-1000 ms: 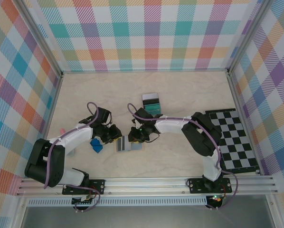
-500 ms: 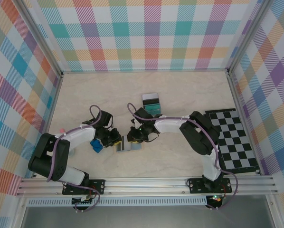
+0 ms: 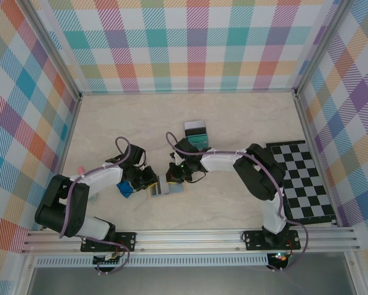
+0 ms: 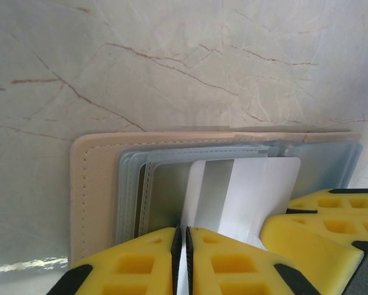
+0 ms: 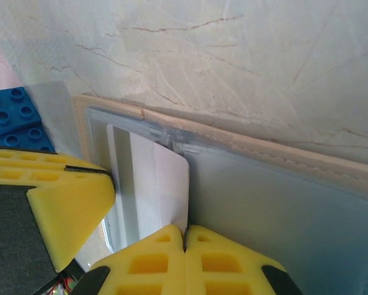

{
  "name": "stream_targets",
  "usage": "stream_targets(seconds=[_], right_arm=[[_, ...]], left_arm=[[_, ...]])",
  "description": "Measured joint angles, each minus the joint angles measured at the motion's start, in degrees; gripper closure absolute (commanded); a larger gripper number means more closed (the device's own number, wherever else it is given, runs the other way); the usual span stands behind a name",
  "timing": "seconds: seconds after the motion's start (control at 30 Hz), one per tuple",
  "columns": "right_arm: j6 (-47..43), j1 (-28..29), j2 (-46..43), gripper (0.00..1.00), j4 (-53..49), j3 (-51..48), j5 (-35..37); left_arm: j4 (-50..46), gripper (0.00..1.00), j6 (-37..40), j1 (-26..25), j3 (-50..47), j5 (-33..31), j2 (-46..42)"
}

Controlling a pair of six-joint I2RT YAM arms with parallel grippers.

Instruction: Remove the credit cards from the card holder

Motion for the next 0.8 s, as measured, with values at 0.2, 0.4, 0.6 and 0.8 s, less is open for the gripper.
stream_targets(seconds=[0.2,0.4,0.6,0.8], right_arm=[[-1.73,-0.74,-6.14,1.00,0.00,-3.91,2.78],[-3.48,-2.51,-14.60,1.00,0.24,-8.09,4.87],[-3.87,-5.38,-21.27,1.00,1.05,-10.23,4.74],[-3.58,-6.62,-21.44,1.00,1.73,-10.21,2.84]], left_arm=[[-0.87,0.69,0.02,-0.15,0.02,-0.07,-1.73],[-3.28,0.47,-0.63,-0.17,0.57,0.02,-7.28],[-2.97,0.30,-1.99,-0.22,1.97,1.09,-13.70],[-0.68,0.33,-3.21,-0.26,2.32,4.17,-14.34]])
